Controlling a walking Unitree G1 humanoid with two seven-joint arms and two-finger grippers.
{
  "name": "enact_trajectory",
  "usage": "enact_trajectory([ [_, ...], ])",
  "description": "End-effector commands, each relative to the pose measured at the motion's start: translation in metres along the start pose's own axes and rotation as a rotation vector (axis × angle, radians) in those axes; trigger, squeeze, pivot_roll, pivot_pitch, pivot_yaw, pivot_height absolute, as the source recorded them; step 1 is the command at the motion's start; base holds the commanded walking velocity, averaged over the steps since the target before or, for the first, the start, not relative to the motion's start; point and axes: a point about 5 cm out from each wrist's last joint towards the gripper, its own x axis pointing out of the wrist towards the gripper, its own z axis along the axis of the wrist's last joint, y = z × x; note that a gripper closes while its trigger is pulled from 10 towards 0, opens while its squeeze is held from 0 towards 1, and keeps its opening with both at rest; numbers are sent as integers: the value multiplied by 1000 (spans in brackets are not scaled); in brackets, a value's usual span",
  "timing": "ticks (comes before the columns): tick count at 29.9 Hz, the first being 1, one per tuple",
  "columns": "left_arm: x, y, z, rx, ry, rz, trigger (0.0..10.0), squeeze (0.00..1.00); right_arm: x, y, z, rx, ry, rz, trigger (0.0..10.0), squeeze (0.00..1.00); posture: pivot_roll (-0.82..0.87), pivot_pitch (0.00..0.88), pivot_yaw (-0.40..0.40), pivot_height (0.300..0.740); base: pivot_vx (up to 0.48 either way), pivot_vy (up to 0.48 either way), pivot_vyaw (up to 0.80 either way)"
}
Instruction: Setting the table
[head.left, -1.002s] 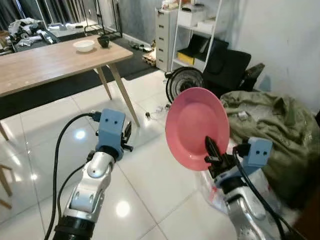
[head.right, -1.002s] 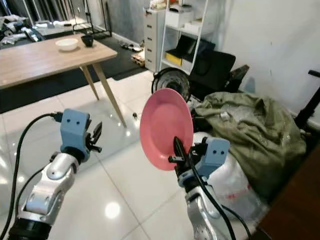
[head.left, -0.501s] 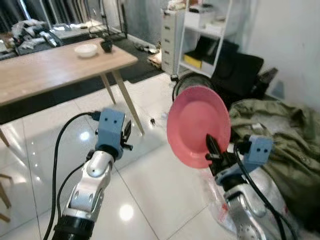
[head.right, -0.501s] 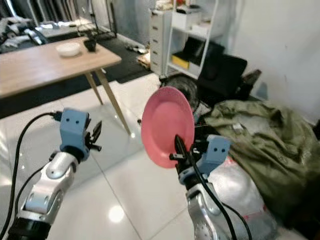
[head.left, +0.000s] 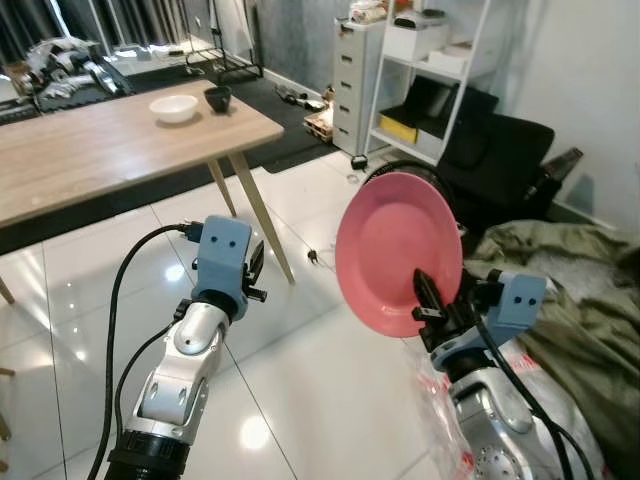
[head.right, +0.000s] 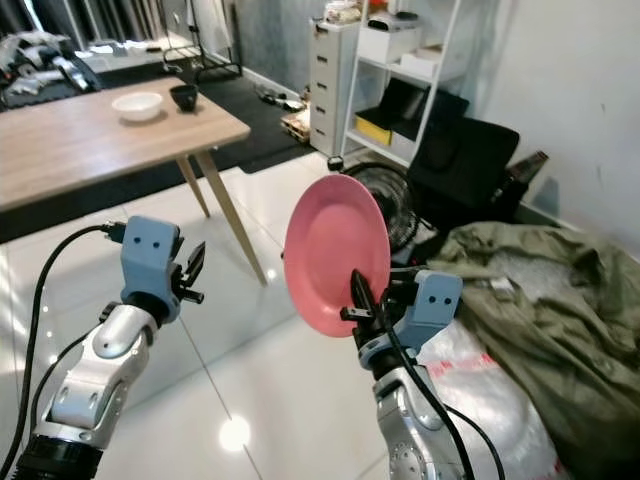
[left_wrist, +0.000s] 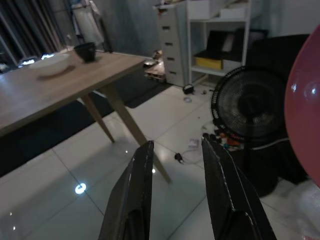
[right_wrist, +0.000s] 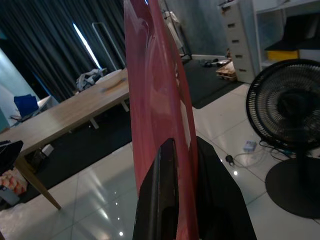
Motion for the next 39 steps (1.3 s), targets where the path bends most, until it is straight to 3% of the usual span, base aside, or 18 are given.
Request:
enact_trajectory([
  [1,-2,3,-5,13,21,9,10000,0,0,2,-1,1,1,8,10000,0,48,58,130,740,461,0,0],
  [39,-3,4,-5,16,24,13,10000,0,1,0,0,-1,-5,-10,10000,0,54,72,127,740,461,0,0],
])
